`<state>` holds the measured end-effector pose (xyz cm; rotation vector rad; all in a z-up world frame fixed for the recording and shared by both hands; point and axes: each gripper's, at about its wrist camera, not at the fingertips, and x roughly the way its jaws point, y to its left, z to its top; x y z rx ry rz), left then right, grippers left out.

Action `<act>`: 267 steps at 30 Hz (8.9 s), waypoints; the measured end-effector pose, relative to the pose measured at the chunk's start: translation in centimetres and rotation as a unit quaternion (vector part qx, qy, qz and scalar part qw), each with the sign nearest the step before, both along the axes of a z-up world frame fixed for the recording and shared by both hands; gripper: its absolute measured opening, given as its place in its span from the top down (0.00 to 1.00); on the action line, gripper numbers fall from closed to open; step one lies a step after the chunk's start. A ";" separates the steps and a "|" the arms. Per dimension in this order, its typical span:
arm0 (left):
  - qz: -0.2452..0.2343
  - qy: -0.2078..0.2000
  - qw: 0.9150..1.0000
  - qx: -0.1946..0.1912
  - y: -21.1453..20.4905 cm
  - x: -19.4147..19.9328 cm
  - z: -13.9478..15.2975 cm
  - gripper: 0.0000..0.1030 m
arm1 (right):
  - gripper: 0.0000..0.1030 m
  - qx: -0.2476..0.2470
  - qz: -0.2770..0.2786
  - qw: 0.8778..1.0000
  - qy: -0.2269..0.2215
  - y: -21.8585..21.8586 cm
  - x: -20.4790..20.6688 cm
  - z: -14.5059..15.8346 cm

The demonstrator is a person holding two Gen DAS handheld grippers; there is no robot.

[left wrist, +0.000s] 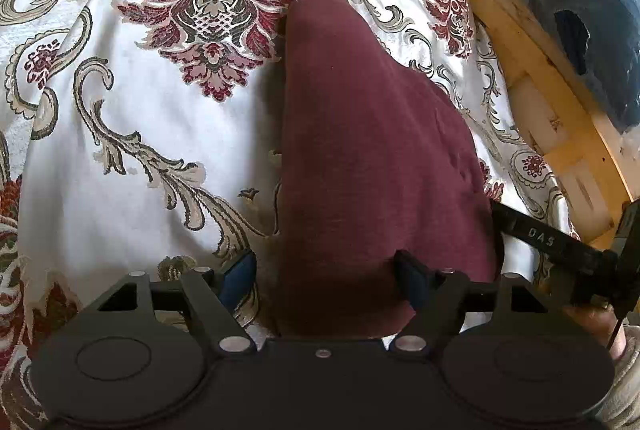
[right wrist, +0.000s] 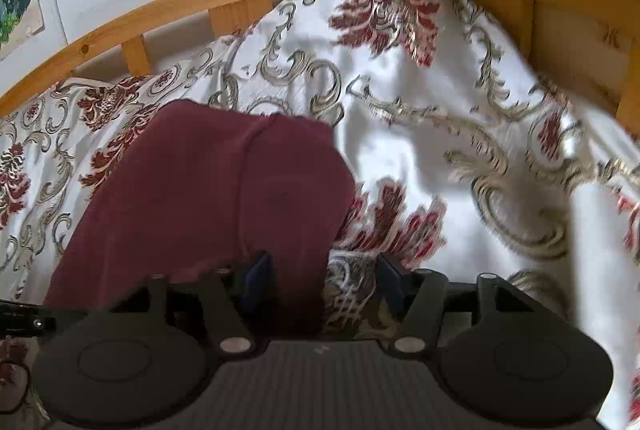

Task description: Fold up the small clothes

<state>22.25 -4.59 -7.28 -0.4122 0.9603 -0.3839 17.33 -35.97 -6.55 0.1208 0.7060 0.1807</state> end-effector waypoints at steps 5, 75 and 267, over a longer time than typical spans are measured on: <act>-0.003 0.000 1.000 0.004 0.0 0.2 -0.1 0.21 | 0.30 0.054 -0.009 0.997 -0.045 -1.7 -0.2 0.9; -0.013 -0.015 1.000 0.012 -0.2 0.5 -0.6 0.04 | 0.69 0.150 0.046 0.987 -0.046 -2.2 9.6 -2.8; 0.189 -0.161 0.938 0.243 11.2 -19.5 5.7 0.01 | 0.00 0.003 0.093 0.982 -0.164 15.8 -17.0 2.2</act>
